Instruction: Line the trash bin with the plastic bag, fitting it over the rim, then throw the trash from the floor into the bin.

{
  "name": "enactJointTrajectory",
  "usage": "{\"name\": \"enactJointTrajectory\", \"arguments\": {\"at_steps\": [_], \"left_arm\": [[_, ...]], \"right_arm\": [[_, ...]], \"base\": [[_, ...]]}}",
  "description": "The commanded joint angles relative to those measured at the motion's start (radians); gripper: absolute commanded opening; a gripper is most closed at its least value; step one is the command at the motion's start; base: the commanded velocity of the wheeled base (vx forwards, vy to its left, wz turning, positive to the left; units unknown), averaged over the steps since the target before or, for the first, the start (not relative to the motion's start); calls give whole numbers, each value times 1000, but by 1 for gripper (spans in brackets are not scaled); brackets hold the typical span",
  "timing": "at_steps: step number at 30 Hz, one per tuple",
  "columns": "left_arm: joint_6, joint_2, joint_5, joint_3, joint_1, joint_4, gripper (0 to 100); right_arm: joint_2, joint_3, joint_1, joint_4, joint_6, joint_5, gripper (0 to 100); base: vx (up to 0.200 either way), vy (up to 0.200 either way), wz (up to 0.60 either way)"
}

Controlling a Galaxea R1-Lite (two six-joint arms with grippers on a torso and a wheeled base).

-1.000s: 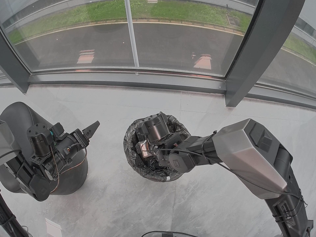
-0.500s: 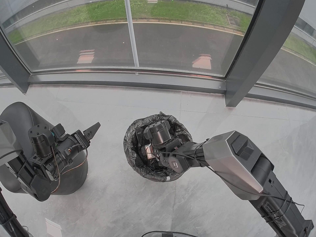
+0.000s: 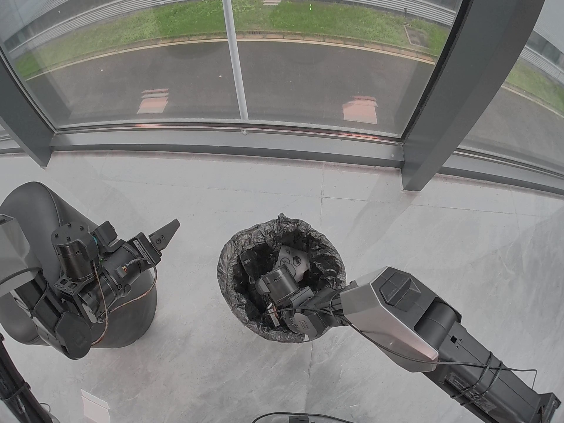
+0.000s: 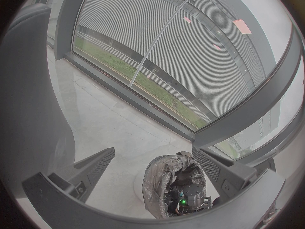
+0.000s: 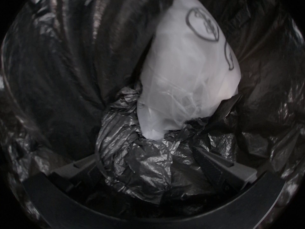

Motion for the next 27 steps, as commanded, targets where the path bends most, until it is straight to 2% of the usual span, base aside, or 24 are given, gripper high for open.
{"name": "enactJointTrajectory", "arguments": {"at_steps": [1,14,24,27], "left_arm": [[-1,0,0,0,0,0,100],[-1,8,0,0,0,-2,100],[-1,10,0,2,-3,-2,100],[-1,11,2,2,-6,-2,100]], "right_arm": [[26,0,0,3,1,-1,100],[20,0,-14,62,2,-19,100],[57,0,-7,324,-6,-39,100],[66,0,-4,350,-15,-78,100]], "base": [[0,0,0],[0,0,0],[0,0,0],[0,0,0]]}}
